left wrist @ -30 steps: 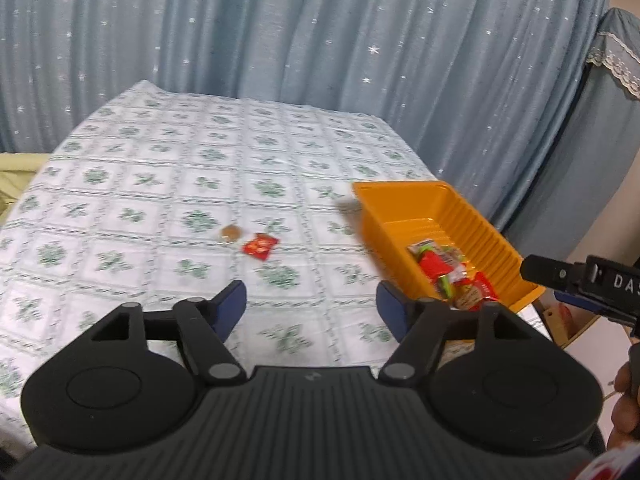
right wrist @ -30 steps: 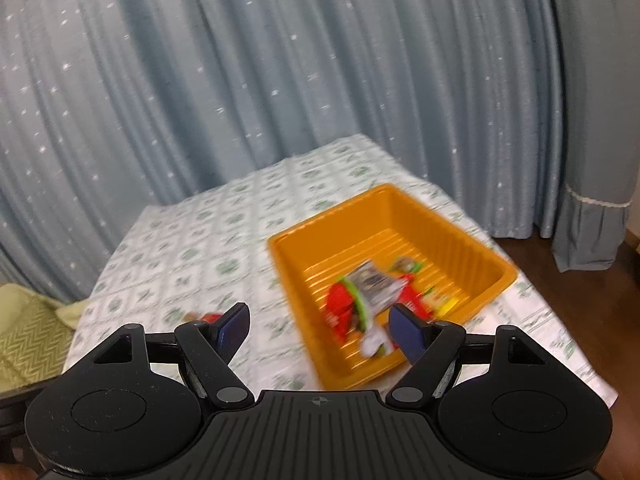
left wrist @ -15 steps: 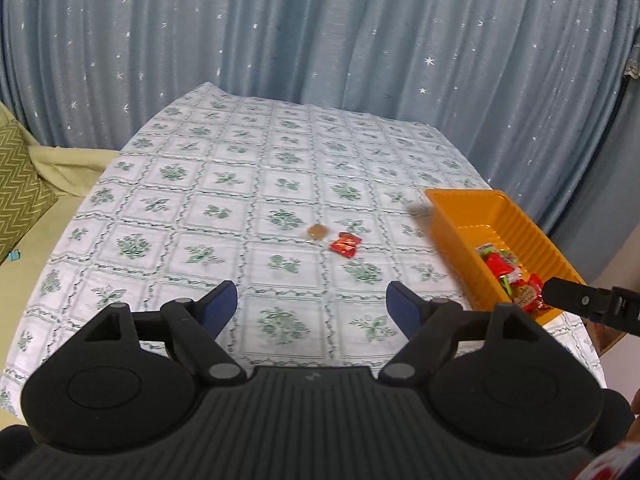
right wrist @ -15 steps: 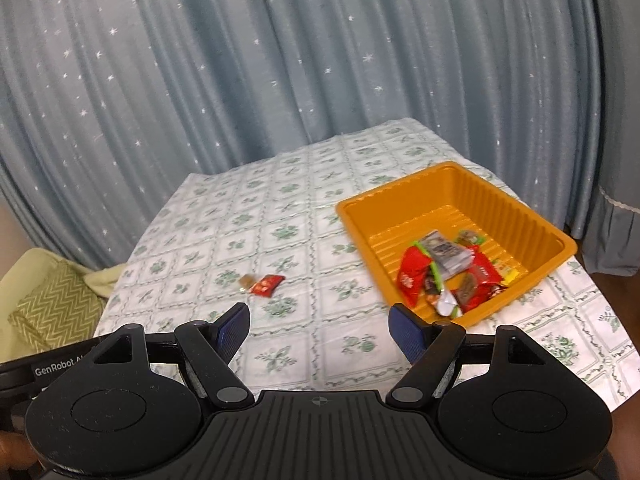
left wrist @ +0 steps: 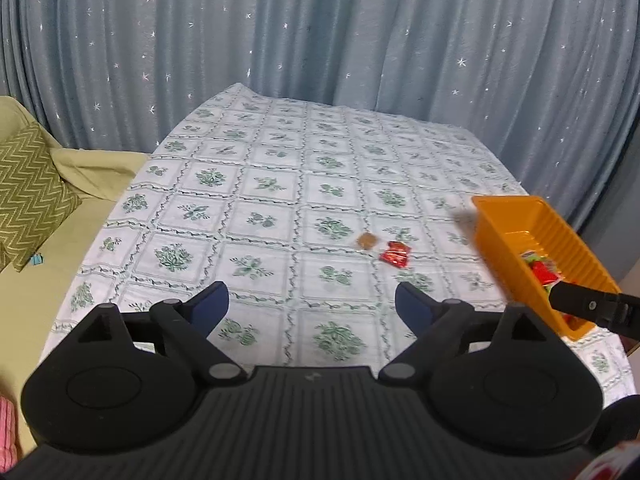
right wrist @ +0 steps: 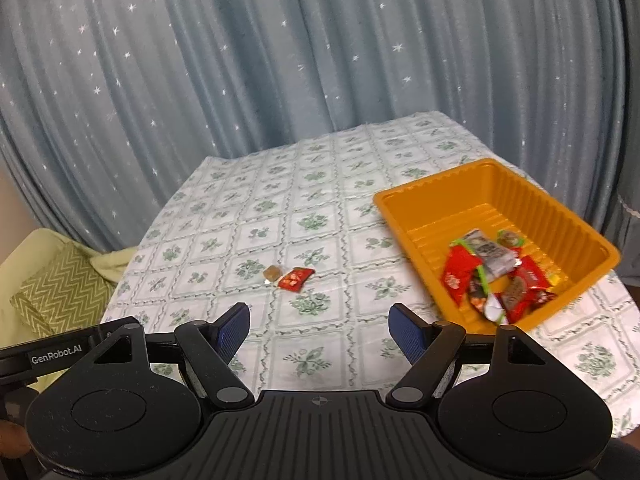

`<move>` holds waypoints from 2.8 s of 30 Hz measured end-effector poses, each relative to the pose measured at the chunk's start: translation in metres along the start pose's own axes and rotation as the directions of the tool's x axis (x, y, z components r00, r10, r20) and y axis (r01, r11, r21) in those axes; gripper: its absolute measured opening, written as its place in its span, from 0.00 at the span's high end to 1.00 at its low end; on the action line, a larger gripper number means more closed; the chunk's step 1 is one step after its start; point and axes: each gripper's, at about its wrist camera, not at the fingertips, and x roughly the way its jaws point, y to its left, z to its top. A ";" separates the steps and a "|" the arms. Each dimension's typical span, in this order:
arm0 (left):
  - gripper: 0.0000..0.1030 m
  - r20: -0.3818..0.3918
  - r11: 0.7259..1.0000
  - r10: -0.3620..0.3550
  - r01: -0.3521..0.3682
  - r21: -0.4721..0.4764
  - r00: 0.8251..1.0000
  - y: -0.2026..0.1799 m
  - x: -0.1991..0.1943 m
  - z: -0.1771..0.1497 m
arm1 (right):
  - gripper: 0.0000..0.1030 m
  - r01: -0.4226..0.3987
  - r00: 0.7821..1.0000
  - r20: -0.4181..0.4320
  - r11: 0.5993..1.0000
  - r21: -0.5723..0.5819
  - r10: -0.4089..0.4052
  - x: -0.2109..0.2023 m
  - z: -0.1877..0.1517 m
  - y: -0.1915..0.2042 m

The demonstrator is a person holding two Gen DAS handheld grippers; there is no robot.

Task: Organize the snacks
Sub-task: 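Withdraw both open tools from the tray toward the remaining small snacks, then grasp the red-wrapped candy with the right tool while the left tool grasps the brown candy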

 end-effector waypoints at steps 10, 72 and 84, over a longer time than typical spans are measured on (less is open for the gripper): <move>0.09 0.019 0.999 -0.016 0.015 0.036 1.000 0.024 0.052 0.022 | 0.26 -0.002 0.999 -0.039 1.000 0.000 0.002 0.059 0.002 0.013; 0.63 -0.154 0.871 -0.264 0.304 0.385 0.952 -0.052 0.245 0.031 | 0.72 0.114 0.991 -0.046 0.976 -0.186 -0.125 0.210 -0.007 -0.023; 0.82 -0.160 0.893 -0.251 0.292 0.344 0.955 -0.050 0.240 0.034 | 0.62 0.102 0.993 -0.038 0.975 -0.197 -0.112 0.215 -0.006 -0.021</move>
